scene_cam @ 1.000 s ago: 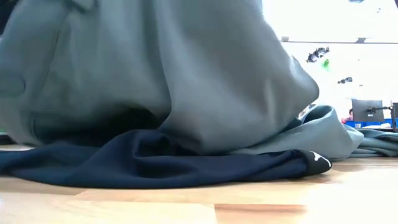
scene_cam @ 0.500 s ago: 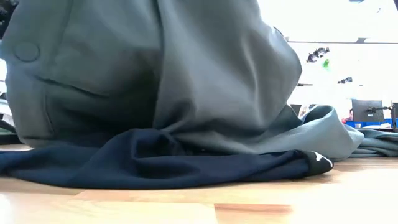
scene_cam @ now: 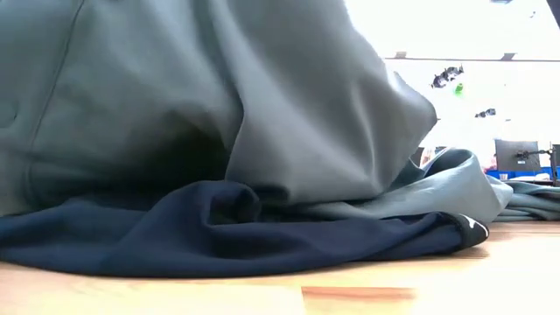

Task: Fold Laundry from Bin
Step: Fold the green pants

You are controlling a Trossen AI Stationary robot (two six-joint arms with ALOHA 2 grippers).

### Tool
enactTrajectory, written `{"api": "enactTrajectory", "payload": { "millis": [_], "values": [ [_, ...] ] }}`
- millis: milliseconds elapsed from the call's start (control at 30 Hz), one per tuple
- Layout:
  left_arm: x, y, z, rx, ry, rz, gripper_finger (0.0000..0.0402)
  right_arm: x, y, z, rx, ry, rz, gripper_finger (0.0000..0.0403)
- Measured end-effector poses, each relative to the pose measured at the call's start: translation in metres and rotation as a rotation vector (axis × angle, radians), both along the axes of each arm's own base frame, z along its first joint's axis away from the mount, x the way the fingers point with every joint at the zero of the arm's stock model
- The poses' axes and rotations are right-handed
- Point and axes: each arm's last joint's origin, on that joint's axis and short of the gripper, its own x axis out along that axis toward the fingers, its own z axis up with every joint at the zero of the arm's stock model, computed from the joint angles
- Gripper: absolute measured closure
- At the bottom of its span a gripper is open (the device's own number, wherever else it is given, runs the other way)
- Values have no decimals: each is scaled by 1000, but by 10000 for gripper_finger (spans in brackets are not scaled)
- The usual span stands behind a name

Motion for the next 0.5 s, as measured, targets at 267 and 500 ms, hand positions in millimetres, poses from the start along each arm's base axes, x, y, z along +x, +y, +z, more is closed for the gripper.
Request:
{"api": "enactTrajectory", "payload": {
  "millis": [267, 500],
  "values": [
    [-35, 20, 5, -204, 207, 649, 394, 48, -32, -57, -37, -95, 54, 391],
    [-41, 22, 3, -253, 262, 821, 375, 80, -61, -126, -74, -101, 61, 391]
  ]
}}
